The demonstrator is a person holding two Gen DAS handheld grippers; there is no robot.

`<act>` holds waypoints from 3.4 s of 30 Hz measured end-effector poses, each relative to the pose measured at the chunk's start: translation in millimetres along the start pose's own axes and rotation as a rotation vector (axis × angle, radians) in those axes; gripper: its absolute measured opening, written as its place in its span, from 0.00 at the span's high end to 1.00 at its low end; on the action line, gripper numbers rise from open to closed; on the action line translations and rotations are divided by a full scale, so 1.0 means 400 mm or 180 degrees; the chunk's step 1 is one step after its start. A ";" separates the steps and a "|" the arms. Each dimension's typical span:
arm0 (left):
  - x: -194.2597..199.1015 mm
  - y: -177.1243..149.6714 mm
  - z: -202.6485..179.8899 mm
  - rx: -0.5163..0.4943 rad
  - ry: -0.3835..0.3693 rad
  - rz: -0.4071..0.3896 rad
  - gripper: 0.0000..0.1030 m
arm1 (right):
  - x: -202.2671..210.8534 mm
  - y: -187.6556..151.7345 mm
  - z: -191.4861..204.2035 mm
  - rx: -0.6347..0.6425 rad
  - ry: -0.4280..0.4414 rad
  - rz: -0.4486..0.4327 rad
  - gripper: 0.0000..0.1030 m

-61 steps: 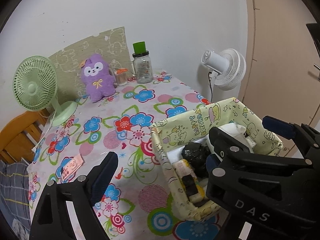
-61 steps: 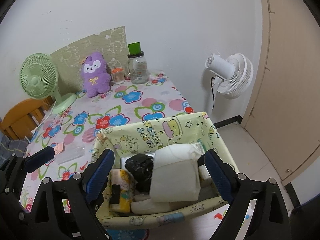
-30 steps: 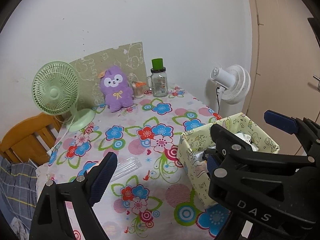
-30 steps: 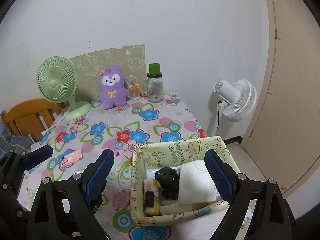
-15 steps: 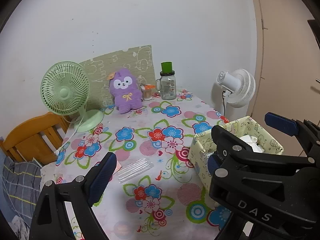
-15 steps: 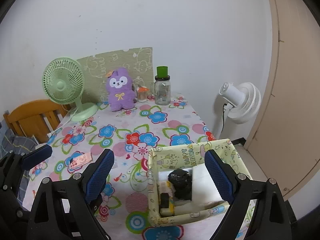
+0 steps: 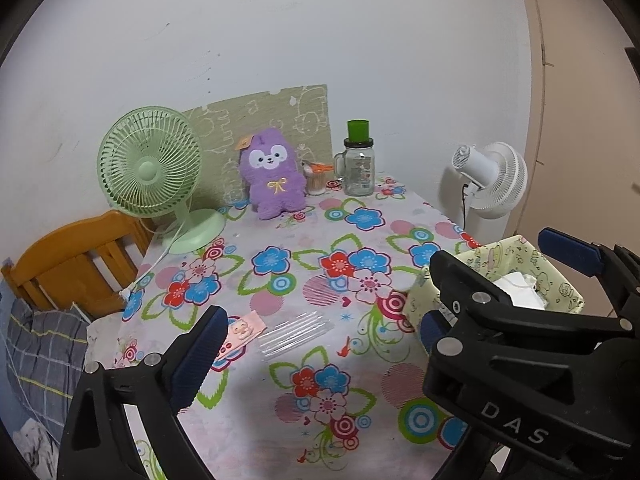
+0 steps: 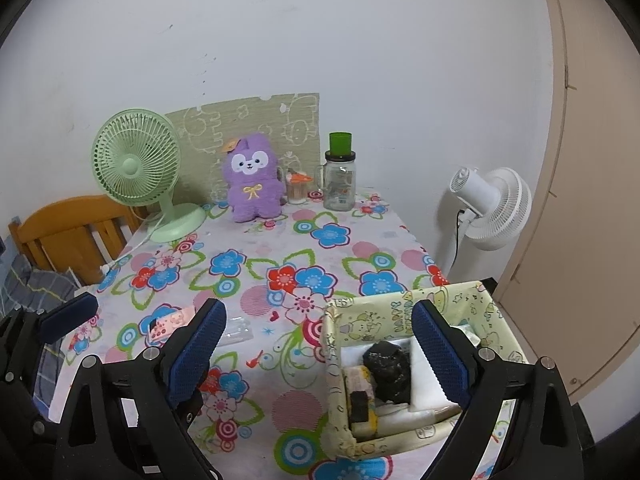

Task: Organize soft objects
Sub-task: 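Lift both tools out of the box and move toward the pink wipes pack, then lower both tools to the pink wipes pack and clear plastic bags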

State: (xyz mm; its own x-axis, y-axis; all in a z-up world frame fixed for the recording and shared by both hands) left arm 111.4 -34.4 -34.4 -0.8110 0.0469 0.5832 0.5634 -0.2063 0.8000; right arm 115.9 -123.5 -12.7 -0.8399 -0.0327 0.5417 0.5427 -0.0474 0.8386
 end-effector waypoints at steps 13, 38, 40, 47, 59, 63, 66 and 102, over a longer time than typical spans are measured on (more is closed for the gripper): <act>-0.047 -0.023 0.069 0.0097 0.0079 0.0094 0.01 | -0.054 0.002 0.066 0.0102 0.0086 0.0021 0.02; -0.167 -0.057 0.185 0.0007 0.0174 0.0326 0.01 | -0.184 -0.021 0.172 0.0216 0.0204 0.0119 0.02; -0.180 -0.061 0.192 -0.0021 0.0167 0.0347 0.01 | -0.198 -0.025 0.179 0.0208 0.0212 0.0153 0.02; -0.223 -0.078 0.209 -0.0130 0.0168 0.0421 0.01 | -0.249 -0.045 0.201 0.0215 0.0214 0.0255 0.02; -0.306 -0.116 0.236 -0.0279 0.0073 0.0599 0.02 | -0.337 -0.082 0.235 0.0196 0.0208 0.0429 0.02; -0.334 -0.130 0.246 -0.0337 0.0039 0.0665 0.02 | -0.365 -0.096 0.247 0.0210 0.0228 0.0493 0.02; -0.359 -0.142 0.258 -0.0361 0.0038 0.0731 0.02 | -0.390 -0.108 0.258 0.0207 0.0261 0.0558 0.02; -0.471 -0.192 0.231 -0.0864 -0.0238 0.0973 0.61 | -0.577 -0.181 0.287 0.0081 0.0507 0.1177 0.02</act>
State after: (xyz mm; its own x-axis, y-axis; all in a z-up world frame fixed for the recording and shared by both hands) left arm 235.7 63.1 -192.8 -0.5934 0.0123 0.8048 0.7064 -0.4714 0.5280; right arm 270.1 2.2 -191.7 -0.5761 -0.1973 0.7932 0.8065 0.0211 0.5909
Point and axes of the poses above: each gripper's, at about its wrist camera, not at the fingertips, and x roughly against the way its jaws point, z to its left, y to its top, the point moved 6 cm from there along -x, roughly the way its jaws point, and after that the axes turned 4 degrees about y, right-handed, at the moved point
